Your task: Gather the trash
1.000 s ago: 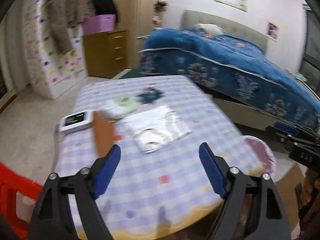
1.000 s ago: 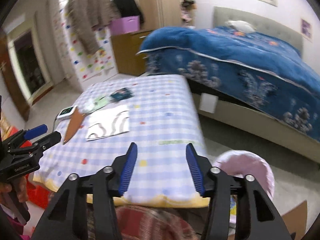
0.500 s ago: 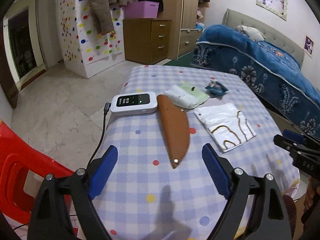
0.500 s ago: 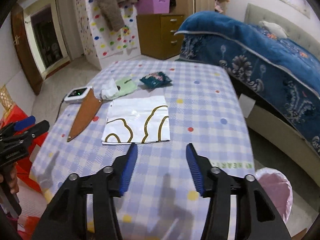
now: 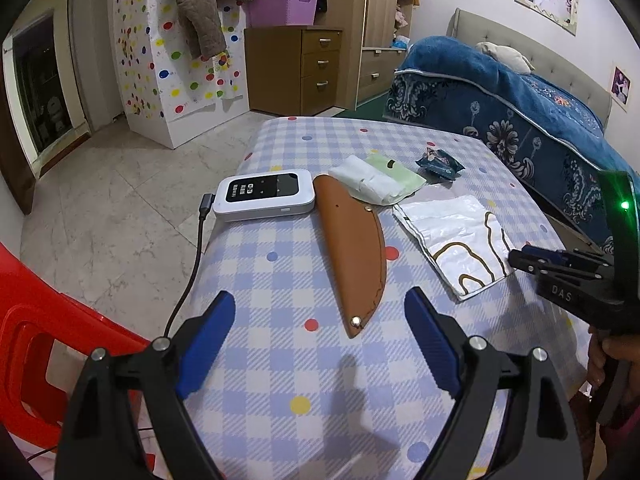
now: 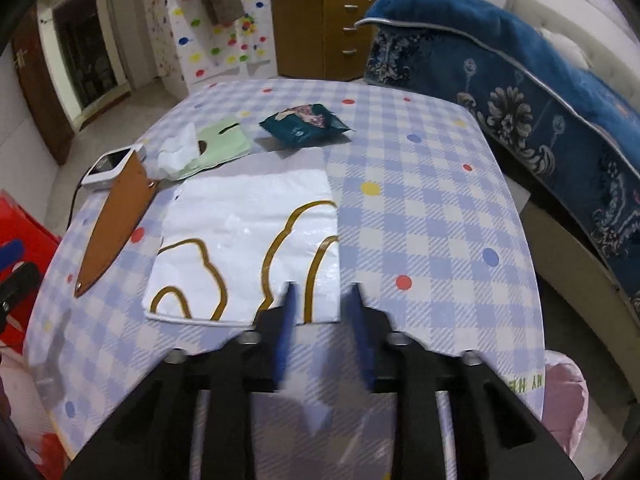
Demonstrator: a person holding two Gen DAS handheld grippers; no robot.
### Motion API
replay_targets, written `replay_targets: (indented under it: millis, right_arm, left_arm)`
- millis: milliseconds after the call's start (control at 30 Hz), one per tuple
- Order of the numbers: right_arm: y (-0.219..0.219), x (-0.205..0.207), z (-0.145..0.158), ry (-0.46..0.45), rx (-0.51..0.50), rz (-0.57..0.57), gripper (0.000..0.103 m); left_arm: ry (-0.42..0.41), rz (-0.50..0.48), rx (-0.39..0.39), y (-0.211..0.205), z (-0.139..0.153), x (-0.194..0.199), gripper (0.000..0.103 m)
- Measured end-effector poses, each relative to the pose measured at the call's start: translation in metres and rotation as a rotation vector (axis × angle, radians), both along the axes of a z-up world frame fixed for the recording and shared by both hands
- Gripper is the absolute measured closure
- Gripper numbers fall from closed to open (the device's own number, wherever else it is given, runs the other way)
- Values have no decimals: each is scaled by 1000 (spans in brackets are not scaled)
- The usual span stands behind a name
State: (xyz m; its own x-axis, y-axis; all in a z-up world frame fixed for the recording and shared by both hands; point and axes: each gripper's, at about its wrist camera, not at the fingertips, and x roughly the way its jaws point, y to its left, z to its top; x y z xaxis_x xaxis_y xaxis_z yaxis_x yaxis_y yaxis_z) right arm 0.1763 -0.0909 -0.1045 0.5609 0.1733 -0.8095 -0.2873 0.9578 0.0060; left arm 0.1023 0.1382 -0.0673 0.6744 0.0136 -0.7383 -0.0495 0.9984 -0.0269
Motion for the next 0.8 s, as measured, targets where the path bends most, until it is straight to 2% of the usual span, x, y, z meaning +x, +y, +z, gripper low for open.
replay_targets:
  millis: [67,233,433,633,800]
  right_arm:
    - [1,-5,1,2,-9,11,99]
    - [-7,-20,12,-12,43,8,101]
    - [-22,-64,63,-88,144,32,101]
    - [-57,-114,115,-178,212,7,101]
    - [-87,-133,129,-160,303,-32,101]
  left_arm:
    - [-2,-1,-3,-1,1,-2,19]
    - [-23,-16,8,-8,10,-13,19]
    - [-63,-18,7,-15,28,-25,19]
    - [-88,-50,0,-28,39,-33,19]
    - [-97,-77,-4,-39,42,-36,19]
